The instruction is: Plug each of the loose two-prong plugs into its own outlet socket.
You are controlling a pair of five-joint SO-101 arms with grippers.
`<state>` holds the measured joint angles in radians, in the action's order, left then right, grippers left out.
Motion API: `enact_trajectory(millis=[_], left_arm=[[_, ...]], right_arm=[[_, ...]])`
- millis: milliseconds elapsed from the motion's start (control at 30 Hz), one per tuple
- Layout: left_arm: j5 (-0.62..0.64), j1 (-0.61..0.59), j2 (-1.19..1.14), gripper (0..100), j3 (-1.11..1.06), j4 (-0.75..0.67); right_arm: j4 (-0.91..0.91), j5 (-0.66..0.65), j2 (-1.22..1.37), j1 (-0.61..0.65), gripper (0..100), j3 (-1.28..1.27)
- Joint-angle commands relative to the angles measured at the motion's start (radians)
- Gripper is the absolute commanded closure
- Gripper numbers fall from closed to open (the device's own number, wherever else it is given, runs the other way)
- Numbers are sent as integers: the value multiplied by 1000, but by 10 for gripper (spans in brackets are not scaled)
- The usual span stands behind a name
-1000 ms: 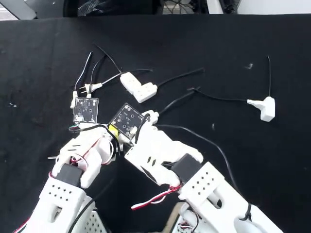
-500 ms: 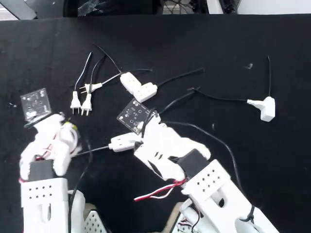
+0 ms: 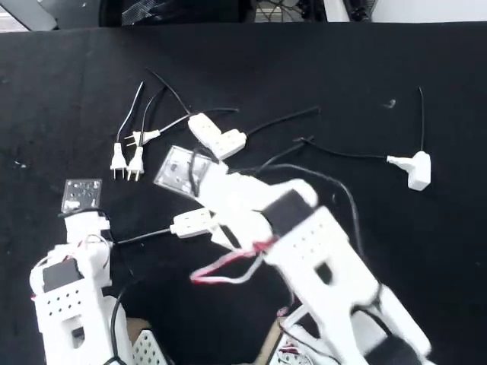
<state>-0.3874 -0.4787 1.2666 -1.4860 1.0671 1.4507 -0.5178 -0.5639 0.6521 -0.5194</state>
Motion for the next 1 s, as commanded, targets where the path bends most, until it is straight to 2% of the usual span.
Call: enact_trajectory(millis=[0, 100, 267, 400, 567, 667, 767, 867, 967], left_arm=[[-8, 10, 6, 949, -41, -63], [-8, 10, 6, 952, -47, -81], [-8, 10, 6, 952, -47, -83], [-8, 10, 6, 951, -47, -84], [-8, 12, 6, 949, -47, -86], [-8, 12, 6, 949, -47, -86], [-8, 12, 6, 949, -47, -86], [-8, 12, 6, 949, -47, -86], [-8, 12, 6, 950, -47, -84]], right_arm=[[15, -112, 50, -9, 988, 68], [9, -216, 59, -9, 988, 44], [-8, -245, 73, -12, 988, -33], [23, -318, 90, -9, 988, -136], [-17, -313, 94, -8, 988, -147], [-61, -255, 96, -9, 988, -150], [-68, -275, 96, -9, 988, -151], [-69, -356, 97, -12, 988, -119], [-8, -545, 125, -14, 988, -12]])
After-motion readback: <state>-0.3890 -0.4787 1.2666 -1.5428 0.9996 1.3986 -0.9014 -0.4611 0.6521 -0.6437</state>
